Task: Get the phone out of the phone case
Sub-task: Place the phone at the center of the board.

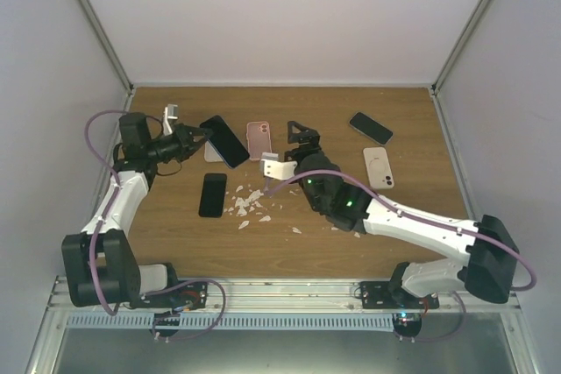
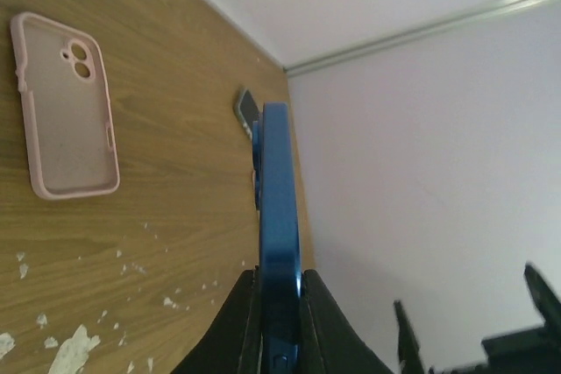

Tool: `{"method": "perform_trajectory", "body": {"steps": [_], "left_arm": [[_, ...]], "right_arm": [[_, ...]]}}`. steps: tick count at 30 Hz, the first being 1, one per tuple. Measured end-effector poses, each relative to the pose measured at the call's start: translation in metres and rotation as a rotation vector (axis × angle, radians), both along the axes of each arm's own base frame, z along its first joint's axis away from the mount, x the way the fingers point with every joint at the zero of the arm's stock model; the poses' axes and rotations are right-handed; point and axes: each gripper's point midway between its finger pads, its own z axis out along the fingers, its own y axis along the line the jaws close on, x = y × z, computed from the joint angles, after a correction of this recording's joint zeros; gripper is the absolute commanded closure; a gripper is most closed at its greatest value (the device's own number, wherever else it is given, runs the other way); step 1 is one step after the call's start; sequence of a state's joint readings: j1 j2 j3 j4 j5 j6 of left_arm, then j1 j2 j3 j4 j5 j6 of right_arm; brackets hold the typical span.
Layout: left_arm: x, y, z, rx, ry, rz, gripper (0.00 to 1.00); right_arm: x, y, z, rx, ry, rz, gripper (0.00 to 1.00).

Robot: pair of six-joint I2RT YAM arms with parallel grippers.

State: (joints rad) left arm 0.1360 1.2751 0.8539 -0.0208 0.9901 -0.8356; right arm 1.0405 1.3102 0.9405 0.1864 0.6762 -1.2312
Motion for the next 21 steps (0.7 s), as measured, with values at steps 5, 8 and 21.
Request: {"method": "perform_trajectory", "body": {"steps": [5,8,21], "left_arm": [[-0.005,-0.015,-0.019,0.042,0.007,-0.113,1.0],[-0.006,-0.028,-0.029,0.078,0.005,-0.192,1.0],[-0.041,-0.088,-0.094,0.138,0.048,-0.526,1.0]], "right_arm": [[0.008,-0.031,0.002,0.031,0.025,-0.056,0.01],[0.015,-0.053,0.004,0.059,0.037,-0.101,0.0],[0.034,-0.148,0.016,0.186,0.076,-0.311,0.0]]}}
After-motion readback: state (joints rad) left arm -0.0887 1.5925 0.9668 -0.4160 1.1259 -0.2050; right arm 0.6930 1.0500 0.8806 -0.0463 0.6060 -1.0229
